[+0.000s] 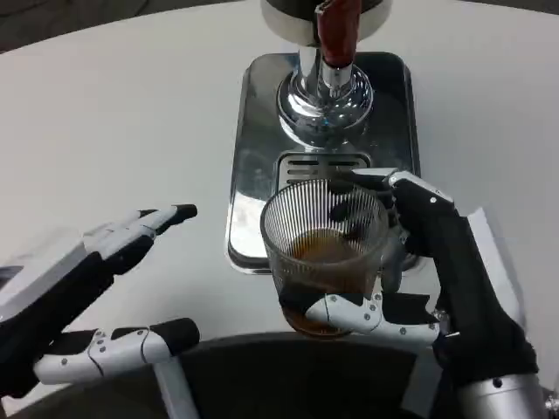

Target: Grasp the cup under the faucet to collect the drink, then remove the cup.

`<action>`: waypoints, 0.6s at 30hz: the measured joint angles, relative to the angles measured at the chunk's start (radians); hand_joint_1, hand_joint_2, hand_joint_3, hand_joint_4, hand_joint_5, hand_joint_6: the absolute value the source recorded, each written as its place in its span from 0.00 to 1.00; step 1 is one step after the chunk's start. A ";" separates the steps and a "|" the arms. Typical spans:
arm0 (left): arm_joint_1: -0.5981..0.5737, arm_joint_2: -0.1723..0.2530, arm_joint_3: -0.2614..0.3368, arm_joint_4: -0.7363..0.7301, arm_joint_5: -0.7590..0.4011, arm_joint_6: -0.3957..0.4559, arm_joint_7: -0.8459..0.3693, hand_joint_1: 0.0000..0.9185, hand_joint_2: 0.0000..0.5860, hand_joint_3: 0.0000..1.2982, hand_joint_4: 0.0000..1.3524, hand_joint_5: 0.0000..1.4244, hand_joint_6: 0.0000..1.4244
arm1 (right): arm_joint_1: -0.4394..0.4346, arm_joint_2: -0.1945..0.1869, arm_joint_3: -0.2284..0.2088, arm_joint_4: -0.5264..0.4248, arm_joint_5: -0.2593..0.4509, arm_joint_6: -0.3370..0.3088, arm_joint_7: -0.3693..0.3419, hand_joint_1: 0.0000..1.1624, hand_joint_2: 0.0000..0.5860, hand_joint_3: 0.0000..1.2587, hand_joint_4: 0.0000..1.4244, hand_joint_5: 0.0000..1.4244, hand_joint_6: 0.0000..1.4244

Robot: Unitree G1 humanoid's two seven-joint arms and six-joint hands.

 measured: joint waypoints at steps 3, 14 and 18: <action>0.018 0.000 0.003 -0.024 0.026 0.016 0.000 0.00 0.18 0.03 0.00 0.00 0.02 | 0.006 -0.023 -0.005 -0.024 0.007 -0.014 0.019 0.95 0.16 0.74 0.72 0.78 0.87; 0.067 0.000 0.014 -0.103 0.048 0.049 0.000 0.00 0.18 0.02 0.00 0.00 0.01 | 0.043 -0.038 -0.016 -0.062 0.046 -0.035 0.069 0.95 0.16 0.75 0.73 0.79 0.87; 0.087 0.000 0.015 -0.130 0.050 0.049 0.000 0.00 0.18 0.01 0.00 0.00 0.00 | 0.057 -0.043 -0.015 -0.071 0.061 -0.040 0.088 0.95 0.16 0.76 0.73 0.79 0.87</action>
